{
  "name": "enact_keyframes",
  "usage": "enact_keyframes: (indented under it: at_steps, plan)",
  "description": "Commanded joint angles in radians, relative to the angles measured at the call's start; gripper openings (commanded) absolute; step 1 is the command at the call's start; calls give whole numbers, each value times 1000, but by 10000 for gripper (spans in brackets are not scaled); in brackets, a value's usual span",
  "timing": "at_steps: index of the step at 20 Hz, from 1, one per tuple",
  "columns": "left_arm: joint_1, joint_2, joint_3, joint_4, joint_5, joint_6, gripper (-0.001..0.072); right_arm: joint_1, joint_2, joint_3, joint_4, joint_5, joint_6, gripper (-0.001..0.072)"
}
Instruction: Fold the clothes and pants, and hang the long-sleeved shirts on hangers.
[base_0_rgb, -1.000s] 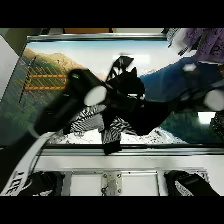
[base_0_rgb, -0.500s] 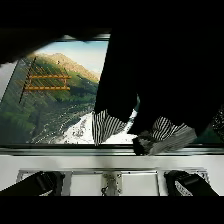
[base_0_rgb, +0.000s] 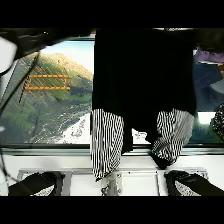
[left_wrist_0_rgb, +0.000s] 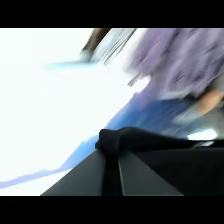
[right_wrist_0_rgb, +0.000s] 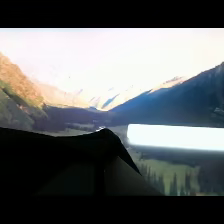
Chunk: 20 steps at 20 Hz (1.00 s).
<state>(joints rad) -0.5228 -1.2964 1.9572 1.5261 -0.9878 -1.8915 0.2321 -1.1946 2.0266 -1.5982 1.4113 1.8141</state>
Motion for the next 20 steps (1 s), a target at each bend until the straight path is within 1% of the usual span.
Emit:
enact_keyframes:
  at_steps: [1,2,3,4,6,9,11,14,17,18,20]
  plan:
    - [70,-81,-14,-30,-211,11,19,-2,-82,-17,-70,42,-11,14]
    - [55,-66,-57,-26,-264,29,19,2,-78,-40,-70,99,-8,14]
    - [28,-34,-135,-26,-288,57,19,12,-66,-76,-70,161,-8,14]
    - [-14,13,-251,-26,-285,60,19,33,-39,-135,-69,204,-9,13]
    - [-102,109,-510,-26,-262,60,20,106,51,-324,-69,229,13,13]
    - [-214,206,-855,-39,-235,34,20,213,180,-623,-66,232,140,15]
    - [-281,241,-996,-38,-204,0,20,272,239,-793,-66,227,204,14]
    - [-339,260,-1075,-46,-154,-38,20,333,268,-944,-59,229,237,15]
    - [-358,258,-1071,-84,-130,-36,21,350,264,-973,-35,222,238,15]
    - [-358,259,-1061,-88,-130,-35,47,349,264,-973,-36,216,237,15]
    - [-358,259,-1020,-87,-135,-35,672,349,264,-973,-36,212,237,16]
